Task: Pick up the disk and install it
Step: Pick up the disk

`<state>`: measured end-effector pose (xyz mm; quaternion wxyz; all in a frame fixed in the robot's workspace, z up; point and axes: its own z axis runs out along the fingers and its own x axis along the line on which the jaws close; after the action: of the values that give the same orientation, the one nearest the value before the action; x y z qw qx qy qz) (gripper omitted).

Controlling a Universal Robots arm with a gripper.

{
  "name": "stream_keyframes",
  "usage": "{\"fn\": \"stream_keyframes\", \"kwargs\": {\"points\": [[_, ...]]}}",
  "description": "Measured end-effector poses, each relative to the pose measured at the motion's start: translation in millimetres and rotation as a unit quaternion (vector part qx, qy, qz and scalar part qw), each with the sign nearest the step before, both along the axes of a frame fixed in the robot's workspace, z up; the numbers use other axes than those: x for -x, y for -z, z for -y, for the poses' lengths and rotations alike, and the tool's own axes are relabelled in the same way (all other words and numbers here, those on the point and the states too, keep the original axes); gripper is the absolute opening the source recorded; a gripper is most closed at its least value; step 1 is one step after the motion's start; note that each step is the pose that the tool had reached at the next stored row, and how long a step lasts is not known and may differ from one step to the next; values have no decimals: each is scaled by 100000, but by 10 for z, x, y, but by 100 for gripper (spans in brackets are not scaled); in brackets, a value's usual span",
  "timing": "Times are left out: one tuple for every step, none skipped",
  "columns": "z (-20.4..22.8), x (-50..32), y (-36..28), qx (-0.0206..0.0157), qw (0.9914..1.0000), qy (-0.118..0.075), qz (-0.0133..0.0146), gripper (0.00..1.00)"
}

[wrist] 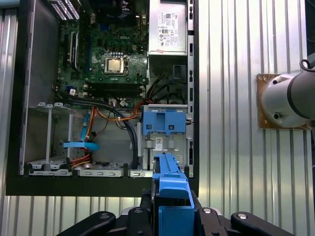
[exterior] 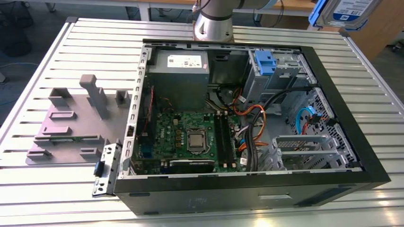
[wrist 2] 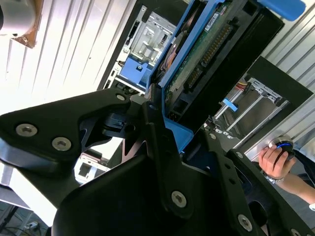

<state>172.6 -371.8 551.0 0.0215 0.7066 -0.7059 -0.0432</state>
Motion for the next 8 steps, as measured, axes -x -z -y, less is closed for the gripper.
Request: {"fn": "stream_keyframes", "kwargs": {"points": [[2,0,0,3,100000,2,1,37],[5,0,1,-4,100000,1,0,37],[7,0,1,0,100000,5,0,37],[10,0,2,-1,100000,1,0,37],[13,0,2,-2,100000,3,0,37],[17,0,3,-3,100000,0,1,37],[20,0,3,3,100000,1,0,37],[23,0,3,0,100000,2,0,37]]}}
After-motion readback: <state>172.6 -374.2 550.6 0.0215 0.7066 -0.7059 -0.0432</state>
